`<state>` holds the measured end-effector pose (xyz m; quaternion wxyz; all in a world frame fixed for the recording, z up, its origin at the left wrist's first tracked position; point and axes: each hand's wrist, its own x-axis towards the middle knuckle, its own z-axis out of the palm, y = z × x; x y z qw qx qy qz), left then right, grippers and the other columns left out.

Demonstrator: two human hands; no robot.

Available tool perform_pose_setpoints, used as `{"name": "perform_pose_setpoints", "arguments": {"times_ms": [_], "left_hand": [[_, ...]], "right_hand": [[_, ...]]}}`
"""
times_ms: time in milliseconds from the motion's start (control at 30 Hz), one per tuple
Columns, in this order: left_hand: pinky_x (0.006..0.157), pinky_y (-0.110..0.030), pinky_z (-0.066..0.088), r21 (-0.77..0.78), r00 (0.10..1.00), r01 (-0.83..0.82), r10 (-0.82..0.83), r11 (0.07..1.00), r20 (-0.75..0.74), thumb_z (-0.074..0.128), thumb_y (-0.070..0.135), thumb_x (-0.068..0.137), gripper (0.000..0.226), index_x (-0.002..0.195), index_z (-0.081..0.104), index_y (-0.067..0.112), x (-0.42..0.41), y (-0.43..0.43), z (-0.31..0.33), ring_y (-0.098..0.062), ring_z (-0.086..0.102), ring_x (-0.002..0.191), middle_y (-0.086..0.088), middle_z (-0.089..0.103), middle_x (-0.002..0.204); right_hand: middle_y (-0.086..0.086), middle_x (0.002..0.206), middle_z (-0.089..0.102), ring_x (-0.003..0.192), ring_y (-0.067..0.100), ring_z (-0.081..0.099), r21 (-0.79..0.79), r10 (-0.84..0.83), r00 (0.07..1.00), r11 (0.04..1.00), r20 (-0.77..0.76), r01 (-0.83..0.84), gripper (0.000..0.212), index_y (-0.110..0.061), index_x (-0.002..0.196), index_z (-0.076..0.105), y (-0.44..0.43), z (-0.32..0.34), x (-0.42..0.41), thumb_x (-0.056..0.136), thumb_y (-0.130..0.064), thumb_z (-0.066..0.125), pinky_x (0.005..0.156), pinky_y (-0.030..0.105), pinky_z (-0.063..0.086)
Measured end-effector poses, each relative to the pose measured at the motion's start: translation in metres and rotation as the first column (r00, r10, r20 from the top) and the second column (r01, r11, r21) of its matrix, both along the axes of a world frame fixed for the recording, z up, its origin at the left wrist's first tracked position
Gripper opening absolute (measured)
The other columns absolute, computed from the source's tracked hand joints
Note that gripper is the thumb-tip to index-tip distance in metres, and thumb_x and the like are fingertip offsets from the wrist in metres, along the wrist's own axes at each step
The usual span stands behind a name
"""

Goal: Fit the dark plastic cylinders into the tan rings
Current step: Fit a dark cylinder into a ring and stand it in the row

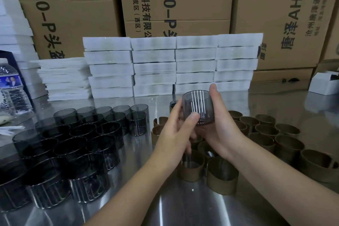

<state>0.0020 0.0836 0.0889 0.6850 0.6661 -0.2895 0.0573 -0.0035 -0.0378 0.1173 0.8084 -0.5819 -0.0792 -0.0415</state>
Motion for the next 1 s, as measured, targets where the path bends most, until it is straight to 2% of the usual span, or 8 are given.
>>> {"name": "perform_pose_setpoints", "arguments": {"times_ms": [100, 167, 267, 367, 567, 700, 767, 1000], "left_hand": [[0.07, -0.018, 0.05, 0.083, 0.961, -0.232, 0.215, 0.969, 0.171, 0.065, 0.068, 0.057, 0.066, 0.116, 0.036, 0.07, 0.001, 0.003, -0.001, 0.004, 0.055, 0.072, 0.034, 0.051, 0.085], [0.083, -0.022, 0.051, 0.137, 0.917, -0.342, 0.298, 0.93, 0.266, 0.066, 0.068, 0.056, 0.077, 0.122, 0.028, 0.07, 0.0, 0.005, 0.0, 0.005, 0.053, 0.09, 0.035, 0.038, 0.1], [0.093, -0.024, 0.051, 0.104, 0.89, -0.367, 0.316, 0.925, 0.329, 0.073, 0.056, 0.061, 0.087, 0.13, 0.02, 0.066, 0.0, 0.008, 0.002, 0.014, 0.044, 0.113, 0.034, 0.032, 0.122], [0.102, -0.033, 0.047, 0.118, 0.888, -0.347, 0.286, 0.93, 0.36, 0.074, 0.048, 0.066, 0.088, 0.132, 0.019, 0.066, -0.002, 0.008, 0.002, 0.01, 0.041, 0.126, 0.037, 0.035, 0.133], [0.093, -0.031, 0.053, 0.102, 0.908, -0.338, 0.296, 0.935, 0.295, 0.078, 0.045, 0.063, 0.06, 0.115, 0.048, 0.049, -0.001, 0.007, -0.004, 0.002, 0.061, 0.105, 0.023, 0.06, 0.115], [0.079, -0.016, 0.053, -0.054, 0.949, -0.294, 0.298, 0.954, 0.104, 0.084, 0.034, 0.067, 0.052, 0.107, 0.052, 0.037, 0.004, 0.005, -0.005, 0.003, 0.066, 0.095, 0.014, 0.067, 0.104], [0.073, -0.011, 0.051, -0.146, 0.953, -0.295, 0.302, 0.944, 0.027, 0.085, 0.025, 0.072, 0.046, 0.105, 0.054, 0.032, 0.007, 0.005, -0.002, 0.002, 0.068, 0.091, 0.01, 0.069, 0.099], [0.066, -0.026, 0.059, -0.285, 0.97, -0.225, 0.187, 0.932, -0.156, 0.071, 0.05, 0.059, 0.058, 0.112, 0.053, 0.035, 0.007, 0.005, -0.001, -0.012, 0.073, 0.082, -0.004, 0.074, 0.086]], "right_hand": [[0.016, 0.108, 0.072, 0.103, 0.03, 0.069, 0.013, -0.008, 1.0, 1.0, -0.013, 0.008, 0.071, -0.012, 0.116, 0.068, -0.003, 0.003, -0.001, 0.084, -0.07, 0.042, 0.1, 0.045, 0.048], [0.013, 0.108, 0.073, 0.103, 0.028, 0.069, -0.022, -0.027, 0.999, 0.999, -0.017, 0.027, 0.071, -0.014, 0.114, 0.069, -0.004, 0.005, -0.001, 0.08, -0.071, 0.046, 0.097, 0.041, 0.05], [0.007, 0.107, 0.074, 0.102, 0.024, 0.07, -0.136, -0.078, 0.996, 0.988, -0.041, 0.072, 0.077, -0.017, 0.116, 0.068, -0.003, 0.006, -0.002, 0.068, -0.074, 0.051, 0.089, 0.034, 0.051], [0.003, 0.107, 0.074, 0.105, 0.021, 0.068, -0.227, -0.1, 0.994, 0.97, -0.054, 0.085, 0.075, -0.021, 0.116, 0.068, -0.001, 0.005, -0.004, 0.066, -0.075, 0.052, 0.103, 0.039, 0.045], [0.001, 0.098, 0.076, 0.101, 0.019, 0.069, -0.382, -0.135, 0.988, 0.919, -0.071, 0.098, 0.066, -0.026, 0.099, 0.073, -0.002, 0.006, -0.006, 0.068, -0.079, 0.051, 0.097, 0.036, 0.048], [0.001, 0.105, 0.073, 0.105, 0.019, 0.065, -0.438, -0.205, 0.977, 0.884, -0.056, 0.161, 0.066, -0.027, 0.107, 0.072, -0.002, 0.004, -0.003, 0.083, -0.077, 0.035, 0.099, 0.037, 0.046], [-0.001, 0.1, 0.075, 0.101, 0.017, 0.066, -0.482, -0.232, 0.973, 0.85, 0.02, 0.212, 0.067, -0.026, 0.102, 0.075, 0.0, 0.004, -0.002, 0.086, -0.074, 0.03, 0.096, 0.035, 0.046], [-0.019, 0.097, 0.069, 0.095, -0.002, 0.064, -0.469, -0.159, 0.934, 0.83, 0.319, 0.302, 0.027, -0.043, 0.099, 0.061, 0.004, 0.001, -0.003, 0.092, -0.061, 0.042, 0.078, 0.015, 0.048]]}}
